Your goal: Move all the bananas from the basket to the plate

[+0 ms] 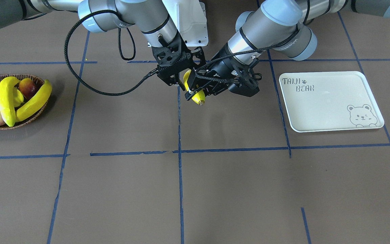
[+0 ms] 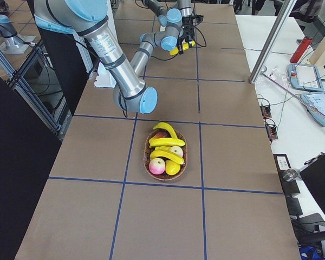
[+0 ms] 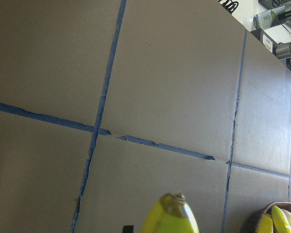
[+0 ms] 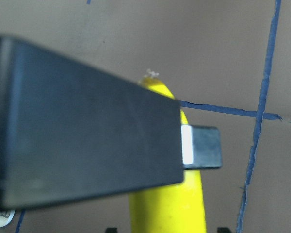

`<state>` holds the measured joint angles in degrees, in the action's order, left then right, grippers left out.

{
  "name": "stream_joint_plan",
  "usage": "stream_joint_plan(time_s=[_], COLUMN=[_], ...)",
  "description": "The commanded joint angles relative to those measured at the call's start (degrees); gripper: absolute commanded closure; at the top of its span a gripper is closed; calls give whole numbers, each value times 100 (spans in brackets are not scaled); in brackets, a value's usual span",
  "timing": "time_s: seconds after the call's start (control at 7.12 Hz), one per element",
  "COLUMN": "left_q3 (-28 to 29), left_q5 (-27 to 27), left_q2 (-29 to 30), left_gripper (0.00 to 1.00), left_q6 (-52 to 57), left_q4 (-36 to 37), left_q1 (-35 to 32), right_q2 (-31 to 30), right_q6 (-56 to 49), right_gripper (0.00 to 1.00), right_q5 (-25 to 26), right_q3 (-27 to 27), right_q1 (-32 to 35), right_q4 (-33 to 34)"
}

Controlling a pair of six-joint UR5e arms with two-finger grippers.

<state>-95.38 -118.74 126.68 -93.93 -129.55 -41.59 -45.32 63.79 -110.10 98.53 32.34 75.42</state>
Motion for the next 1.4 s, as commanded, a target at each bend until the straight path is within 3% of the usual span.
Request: stream_joint_plan(time_s=[0.0,0.28,0.56,0.7,0.84,0.98,1.26], left_q3=[-15,-7,-7,-15,-24,-42,-16], left_q5=[0,0,-61,-462,-1162,-1456,-1433], left_q2=[-21,-143,-773,-1107,-1493,-1950,-3187], left_gripper=[100,100,100,100,100,100,100], left_q6=[6,32,41,41,41,67,1490], left_q4=[0,26,61,183,515,614,624], left_q1=[-15,-77,-697,-1180,-1793,-2296,-2379], right_q2=[6,-3,-56,-117,-152,-152,-196], right_q6=[2,2,2,2,10,2,-59], right_gripper=[0,0,0,0,0,0,0], right_q5=[6,-29,-82,-91,-91,-134,-650], right_q3=[9,96,175,176,176,176,184], right_q1=[18,62,132,176,228,377,911], right_q4=[-9,34,43,52,217,637,1305])
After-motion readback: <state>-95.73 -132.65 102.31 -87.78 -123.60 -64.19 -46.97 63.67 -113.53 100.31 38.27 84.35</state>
